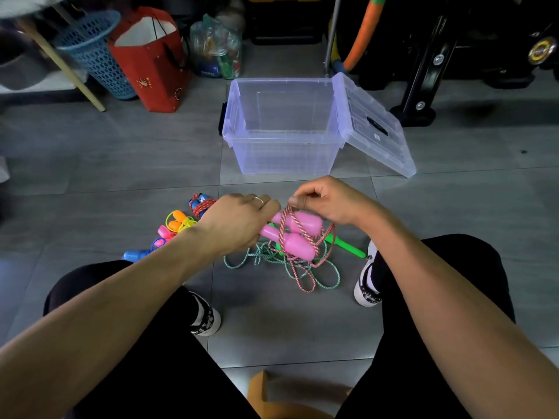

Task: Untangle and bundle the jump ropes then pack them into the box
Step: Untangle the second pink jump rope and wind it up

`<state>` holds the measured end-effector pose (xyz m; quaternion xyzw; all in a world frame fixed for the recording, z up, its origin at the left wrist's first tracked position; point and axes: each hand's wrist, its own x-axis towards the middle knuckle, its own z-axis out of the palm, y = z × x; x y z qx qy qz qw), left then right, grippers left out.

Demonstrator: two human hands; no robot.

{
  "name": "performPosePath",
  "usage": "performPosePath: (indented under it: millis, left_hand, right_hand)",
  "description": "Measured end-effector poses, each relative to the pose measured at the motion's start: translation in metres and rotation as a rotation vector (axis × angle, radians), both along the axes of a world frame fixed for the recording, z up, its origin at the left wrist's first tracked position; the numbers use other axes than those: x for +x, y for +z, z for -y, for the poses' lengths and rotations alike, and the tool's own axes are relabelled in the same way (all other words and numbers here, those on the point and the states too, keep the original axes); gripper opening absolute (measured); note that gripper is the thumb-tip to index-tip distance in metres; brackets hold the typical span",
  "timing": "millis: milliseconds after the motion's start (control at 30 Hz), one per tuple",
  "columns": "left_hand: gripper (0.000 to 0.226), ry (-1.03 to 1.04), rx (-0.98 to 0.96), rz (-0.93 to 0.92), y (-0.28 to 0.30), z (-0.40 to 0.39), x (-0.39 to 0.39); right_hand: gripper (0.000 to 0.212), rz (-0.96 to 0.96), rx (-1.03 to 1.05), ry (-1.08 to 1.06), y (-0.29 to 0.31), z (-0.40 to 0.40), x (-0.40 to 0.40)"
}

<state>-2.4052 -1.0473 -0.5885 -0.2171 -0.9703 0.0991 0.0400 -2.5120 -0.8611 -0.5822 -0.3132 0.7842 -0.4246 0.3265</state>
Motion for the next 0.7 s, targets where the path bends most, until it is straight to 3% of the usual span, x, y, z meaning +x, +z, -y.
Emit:
performPosePath:
  millis: [100,200,300,433,567,700]
  left_hand:
    - [0.038,0.05,0.269,-0.106,-0.003,0.001,0.002]
    - [0.029,0.231,0.462,-0.169,-0.001,-0.006,0.004]
    - [0.017,0.495,0.593,-0.111,0.005,-0.012,-0.001]
    - [0.018,0.745,0.455,0.029,0.007,-0.014,-0.009]
    - [0.026,0.781,0.155,0.157,0.001,-0.015,-0.013]
    - [0.034,0.696,-0.044,0.227,-0.007,-0.023,-0.017]
  right_hand:
    - [0.028,0.189,-0.109,-0.088,-0.003,-0.002,0.003]
    - [0.013,0.19,-0.122,-0.1,-0.007,-0.002,0.01]
    - [0.03,0.137,-0.045,-0.191,-0.007,0.002,0.017]
    - [0.036,-0.185,0.103,-0.085,0.002,0.012,0.035]
    - [0.036,-0.429,0.199,-0.008,0.009,0.006,0.04]
    - [0.031,-0.493,0.225,0.028,0.013,-0.003,0.032]
